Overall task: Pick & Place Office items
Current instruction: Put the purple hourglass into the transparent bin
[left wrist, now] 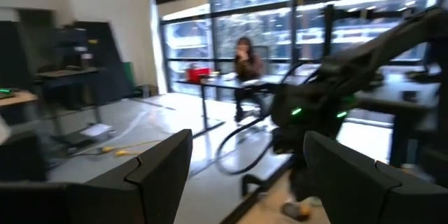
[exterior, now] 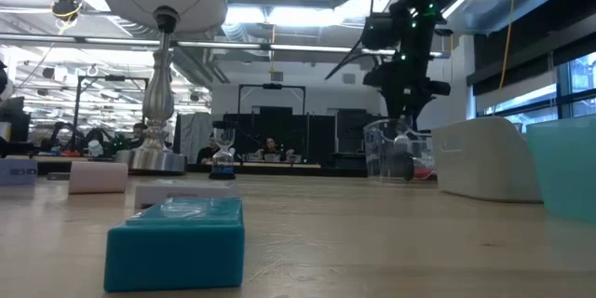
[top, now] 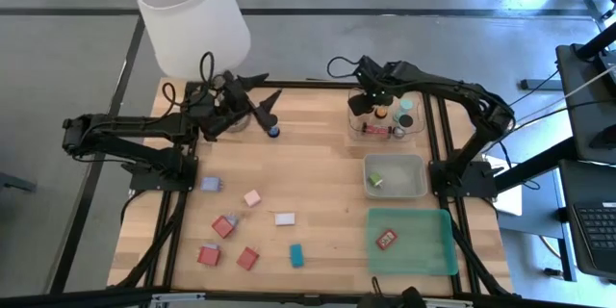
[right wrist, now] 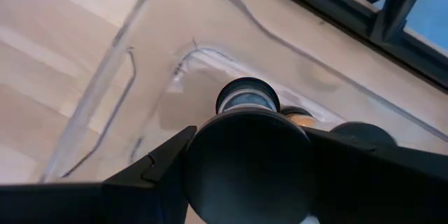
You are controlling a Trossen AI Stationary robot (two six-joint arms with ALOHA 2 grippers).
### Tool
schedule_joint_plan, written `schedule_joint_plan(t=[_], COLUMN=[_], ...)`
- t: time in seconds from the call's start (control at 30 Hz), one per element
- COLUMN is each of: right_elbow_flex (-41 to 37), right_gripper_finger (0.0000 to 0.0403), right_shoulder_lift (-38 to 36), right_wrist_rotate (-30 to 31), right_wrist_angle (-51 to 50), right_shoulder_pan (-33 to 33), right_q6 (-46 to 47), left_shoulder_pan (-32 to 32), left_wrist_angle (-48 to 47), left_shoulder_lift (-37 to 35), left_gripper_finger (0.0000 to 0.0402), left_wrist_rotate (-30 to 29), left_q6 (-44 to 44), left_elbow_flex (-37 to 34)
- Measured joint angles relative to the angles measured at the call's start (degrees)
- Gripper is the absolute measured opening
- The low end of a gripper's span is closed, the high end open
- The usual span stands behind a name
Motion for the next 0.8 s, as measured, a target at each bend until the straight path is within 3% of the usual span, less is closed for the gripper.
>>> schedule_joint_plan(t=[0.33, 0.53, 0.8], right_elbow_flex=[0.00, 0.00, 0.02], right_gripper_finger=[0.0210, 0.0211, 0.0212], right_shoulder_lift=[3.42, 3.60, 5.41], right_wrist_rotate=[1.73, 2.13, 3.28], right_wrist_angle=[2.57, 3.87, 4.72], right_shoulder_pan=[1.46, 1.44, 1.74], right_q6=[-0.01, -0.01, 1.84], left_shoulder_pan=[0.03, 0.85, 0.63], left_wrist_angle=[-3.15, -6.75, -6.94], left_shoulder_lift=[-0.02, 0.01, 0.00], left_gripper_finger=[0.0271, 0.0271, 0.0271], left_wrist_rotate=[12.74, 14.60, 16.49], left_q6=[-9.20, -17.48, -20.10], left_elbow_flex=[0.00, 0.01, 0.00])
